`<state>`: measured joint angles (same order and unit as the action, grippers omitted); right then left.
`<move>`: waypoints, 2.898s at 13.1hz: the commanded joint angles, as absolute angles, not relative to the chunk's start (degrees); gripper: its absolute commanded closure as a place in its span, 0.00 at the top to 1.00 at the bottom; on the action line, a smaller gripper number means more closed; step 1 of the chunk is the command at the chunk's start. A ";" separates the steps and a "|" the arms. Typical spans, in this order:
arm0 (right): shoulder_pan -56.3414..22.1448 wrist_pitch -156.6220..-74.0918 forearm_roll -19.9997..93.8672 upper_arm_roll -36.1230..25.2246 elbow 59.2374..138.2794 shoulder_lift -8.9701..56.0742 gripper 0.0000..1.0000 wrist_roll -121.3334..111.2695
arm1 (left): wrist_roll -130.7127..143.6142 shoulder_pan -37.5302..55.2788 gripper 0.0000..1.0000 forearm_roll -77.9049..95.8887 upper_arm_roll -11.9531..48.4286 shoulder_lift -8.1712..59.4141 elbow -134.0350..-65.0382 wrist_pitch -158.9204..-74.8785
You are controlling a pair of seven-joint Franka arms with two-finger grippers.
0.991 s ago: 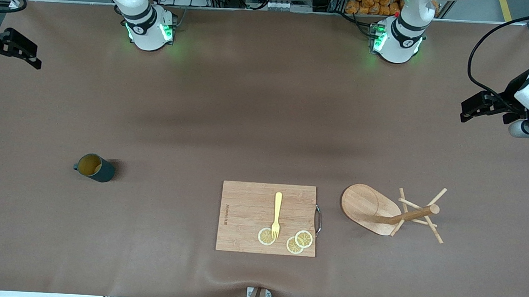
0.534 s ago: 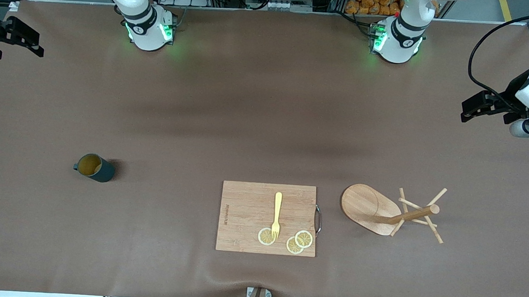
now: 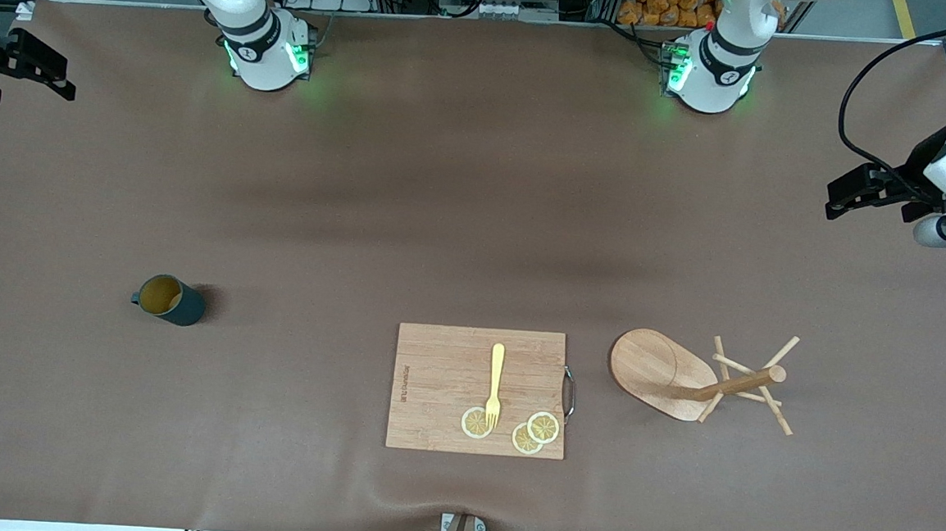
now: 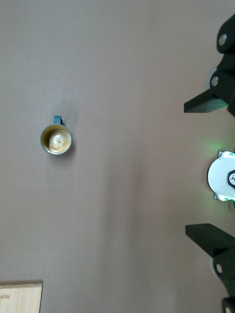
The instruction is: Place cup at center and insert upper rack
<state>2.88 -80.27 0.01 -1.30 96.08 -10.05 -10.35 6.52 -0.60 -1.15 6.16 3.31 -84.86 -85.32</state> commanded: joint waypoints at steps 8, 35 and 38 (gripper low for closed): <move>2.29 -81.73 -0.18 -1.67 96.86 -8.89 1.00 -9.40 | 6.94 -0.70 1.00 -1.67 6.15 3.78 -83.94 -84.20; 2.37 -118.21 5.71 -1.58 98.61 33.22 0.86 -10.11 | 6.77 -0.79 1.00 -1.23 6.24 4.83 -85.17 -86.22; 2.29 -116.90 5.71 -1.58 98.61 33.31 0.25 -9.41 | 6.68 -0.79 1.00 -1.23 6.24 4.83 -85.25 -86.22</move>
